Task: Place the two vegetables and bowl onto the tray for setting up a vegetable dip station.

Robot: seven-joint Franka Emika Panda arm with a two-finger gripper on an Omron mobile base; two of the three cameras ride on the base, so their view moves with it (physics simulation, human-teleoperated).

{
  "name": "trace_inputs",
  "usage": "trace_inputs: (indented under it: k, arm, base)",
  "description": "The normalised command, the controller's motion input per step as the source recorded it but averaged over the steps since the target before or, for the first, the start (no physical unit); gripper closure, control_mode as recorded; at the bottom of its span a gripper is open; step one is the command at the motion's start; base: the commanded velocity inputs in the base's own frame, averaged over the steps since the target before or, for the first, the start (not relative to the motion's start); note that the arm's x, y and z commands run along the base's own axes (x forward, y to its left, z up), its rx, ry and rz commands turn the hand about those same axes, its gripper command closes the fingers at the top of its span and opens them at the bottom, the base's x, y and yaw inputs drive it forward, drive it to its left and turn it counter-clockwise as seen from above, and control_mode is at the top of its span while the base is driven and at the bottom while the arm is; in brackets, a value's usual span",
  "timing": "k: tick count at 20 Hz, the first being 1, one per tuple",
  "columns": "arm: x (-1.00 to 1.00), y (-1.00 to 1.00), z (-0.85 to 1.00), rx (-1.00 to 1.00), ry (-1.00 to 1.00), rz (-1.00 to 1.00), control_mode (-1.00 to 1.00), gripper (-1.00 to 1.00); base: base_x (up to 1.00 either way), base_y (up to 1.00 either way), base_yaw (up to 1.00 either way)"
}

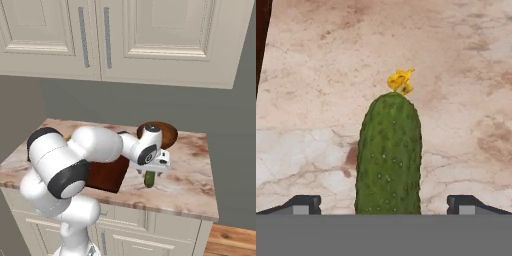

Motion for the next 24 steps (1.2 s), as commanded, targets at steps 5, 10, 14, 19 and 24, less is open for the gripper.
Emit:
trace_inputs:
  k: [5,10,14,19,24]
  arm:
    - [0.0,0.0,-0.23,0.0,0.05,0.0,-1.0,-1.0]
    - [0.0,0.0,-0.24,0.0,0.05,0.0,-1.0,-1.0]
    - [0.0,0.0,-0.1,0.0,0.04,0.0,-1.0,1.0]
    - [0.0,0.0,0.0,0.0,0.0,0.0,-1.0,1.0]
    - [0.02,0.0,0.02,0.0,0.0,0.0,-1.0,1.0]
  base:
    - [0.0,0.0,0.0]
    - [0.0,0.0,0.0]
    - [0.0,0.0,0.0]
    - [0.0,0.0,0.0]
    - [0.0,0.0,0.0]
